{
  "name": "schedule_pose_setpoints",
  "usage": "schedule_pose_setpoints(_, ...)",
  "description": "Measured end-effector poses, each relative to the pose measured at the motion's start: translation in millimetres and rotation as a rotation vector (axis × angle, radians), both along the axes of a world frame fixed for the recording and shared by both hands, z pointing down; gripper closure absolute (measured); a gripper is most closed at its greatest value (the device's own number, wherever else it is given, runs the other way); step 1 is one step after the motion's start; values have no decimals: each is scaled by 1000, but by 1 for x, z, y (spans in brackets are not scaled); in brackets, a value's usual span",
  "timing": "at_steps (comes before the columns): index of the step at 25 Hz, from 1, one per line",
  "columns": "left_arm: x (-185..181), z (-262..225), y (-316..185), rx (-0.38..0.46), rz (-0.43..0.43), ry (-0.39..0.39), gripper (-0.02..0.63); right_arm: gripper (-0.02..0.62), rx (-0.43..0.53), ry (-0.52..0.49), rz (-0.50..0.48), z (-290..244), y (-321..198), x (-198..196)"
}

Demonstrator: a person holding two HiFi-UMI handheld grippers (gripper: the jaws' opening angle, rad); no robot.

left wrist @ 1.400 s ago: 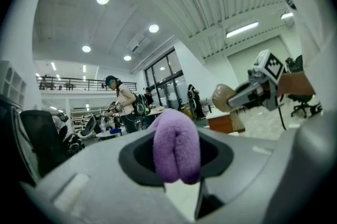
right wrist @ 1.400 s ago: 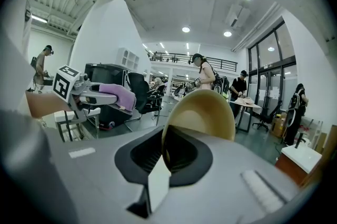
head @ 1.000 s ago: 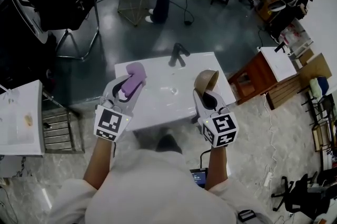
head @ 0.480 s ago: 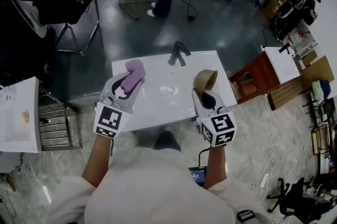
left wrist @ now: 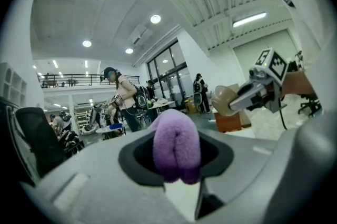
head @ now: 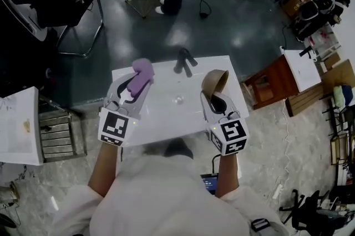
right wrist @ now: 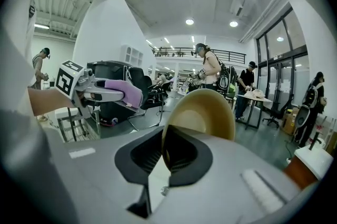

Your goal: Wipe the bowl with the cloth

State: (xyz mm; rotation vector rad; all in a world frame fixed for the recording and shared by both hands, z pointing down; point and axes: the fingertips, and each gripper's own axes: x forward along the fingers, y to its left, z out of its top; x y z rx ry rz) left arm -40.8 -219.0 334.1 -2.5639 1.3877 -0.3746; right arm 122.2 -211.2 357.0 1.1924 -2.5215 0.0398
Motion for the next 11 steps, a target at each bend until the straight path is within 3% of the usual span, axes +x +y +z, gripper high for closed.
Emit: schedule_pose_setpoints(11, 0, -4, -7, 20, 13, 6, 485, 583, 53, 3, 7, -11, -10, -4)
